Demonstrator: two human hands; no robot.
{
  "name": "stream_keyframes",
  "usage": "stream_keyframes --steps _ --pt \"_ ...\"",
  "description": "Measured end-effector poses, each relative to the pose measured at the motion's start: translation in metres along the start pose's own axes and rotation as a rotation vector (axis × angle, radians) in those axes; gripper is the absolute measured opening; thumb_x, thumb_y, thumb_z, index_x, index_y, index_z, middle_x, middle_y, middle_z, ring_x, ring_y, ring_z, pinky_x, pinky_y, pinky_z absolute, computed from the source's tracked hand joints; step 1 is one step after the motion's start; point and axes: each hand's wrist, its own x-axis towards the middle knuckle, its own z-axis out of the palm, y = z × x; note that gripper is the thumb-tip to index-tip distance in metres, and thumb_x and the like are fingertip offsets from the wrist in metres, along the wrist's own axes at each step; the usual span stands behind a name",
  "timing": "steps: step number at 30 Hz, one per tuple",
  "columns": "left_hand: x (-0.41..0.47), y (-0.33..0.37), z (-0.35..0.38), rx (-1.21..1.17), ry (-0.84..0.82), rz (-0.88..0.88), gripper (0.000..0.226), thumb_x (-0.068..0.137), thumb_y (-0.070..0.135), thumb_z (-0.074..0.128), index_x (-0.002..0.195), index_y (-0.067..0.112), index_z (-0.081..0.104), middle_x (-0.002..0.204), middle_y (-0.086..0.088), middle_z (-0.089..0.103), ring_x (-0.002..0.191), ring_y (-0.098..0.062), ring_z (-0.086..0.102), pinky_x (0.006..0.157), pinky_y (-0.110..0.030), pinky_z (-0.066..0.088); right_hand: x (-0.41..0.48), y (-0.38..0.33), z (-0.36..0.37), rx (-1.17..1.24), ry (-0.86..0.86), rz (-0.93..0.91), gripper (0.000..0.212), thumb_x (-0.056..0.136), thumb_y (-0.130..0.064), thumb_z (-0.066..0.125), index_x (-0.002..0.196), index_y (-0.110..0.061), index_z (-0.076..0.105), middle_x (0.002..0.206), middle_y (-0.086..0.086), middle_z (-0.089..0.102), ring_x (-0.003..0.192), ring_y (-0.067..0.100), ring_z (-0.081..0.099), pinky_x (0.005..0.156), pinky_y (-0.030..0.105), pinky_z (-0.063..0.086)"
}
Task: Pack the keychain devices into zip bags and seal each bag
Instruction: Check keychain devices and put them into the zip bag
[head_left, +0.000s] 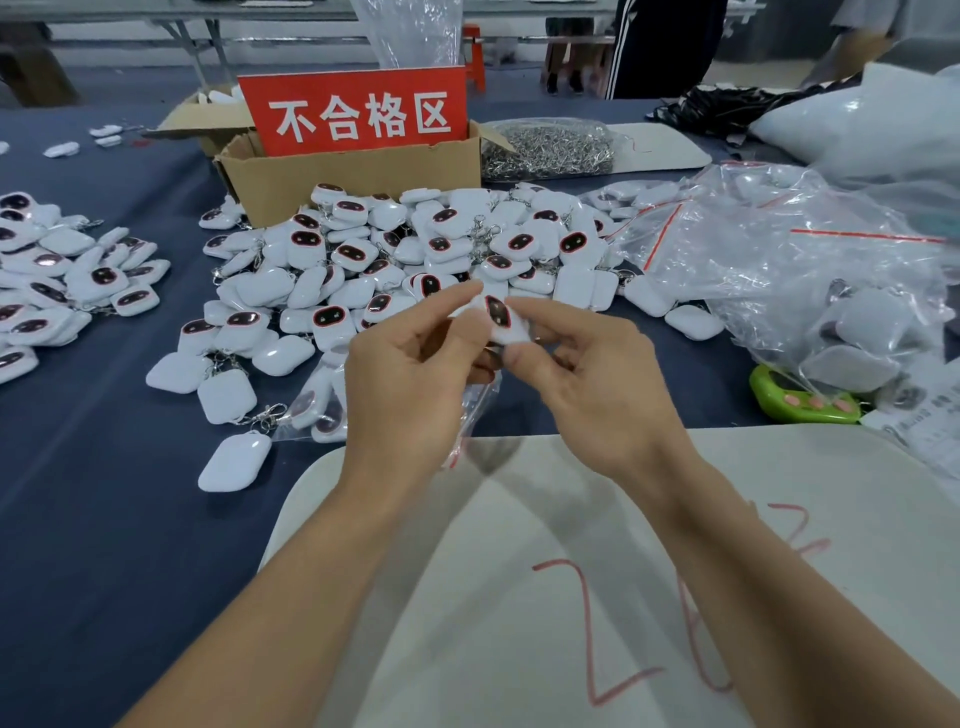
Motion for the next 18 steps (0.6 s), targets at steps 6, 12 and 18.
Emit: stream_keyframes --steps 6,12,18 --pt "0.002 0.003 -0.005 0.165 0.039 0.074 0.021 0.085 0.03 0.073 0.077 0.049 0.077 0.064 0.004 0.072 0.058 -0.018 0.07 0.067 -0.043 0.063 0.0 -0.005 0.0 0.278 -0.06 0.187 0.05 0.106 -0.026 0.055 0.058 -0.011 0.055 0.056 0.003 0.062 0.043 0.011 0.041 0.044 0.021 0.034" --pt "-0.007 0.0 -0.003 0.812 0.089 0.225 0.026 0.085 0.05 0.057 0.101 0.043 0.076 0.062 0.016 0.062 0.069 -0.015 0.057 0.059 -0.028 0.039 0.001 0.004 0.002 0.082 0.151 0.282 0.051 0.095 -0.045 0.067 0.056 -0.012 0.066 0.044 -0.001 0.054 0.04 0.006 0.037 0.045 0.017 0.033" --pt "-0.01 0.004 -0.005 1.255 -0.022 0.262 0.009 0.082 0.036 0.065 0.09 0.033 0.069 0.057 0.012 0.037 0.062 -0.021 0.042 0.052 -0.024 0.012 0.004 0.01 -0.002 -0.014 0.244 0.348 0.053 0.09 -0.044 0.072 0.06 -0.002 0.061 0.037 -0.01 0.045 0.035 0.007 0.035 0.036 0.012 0.027"
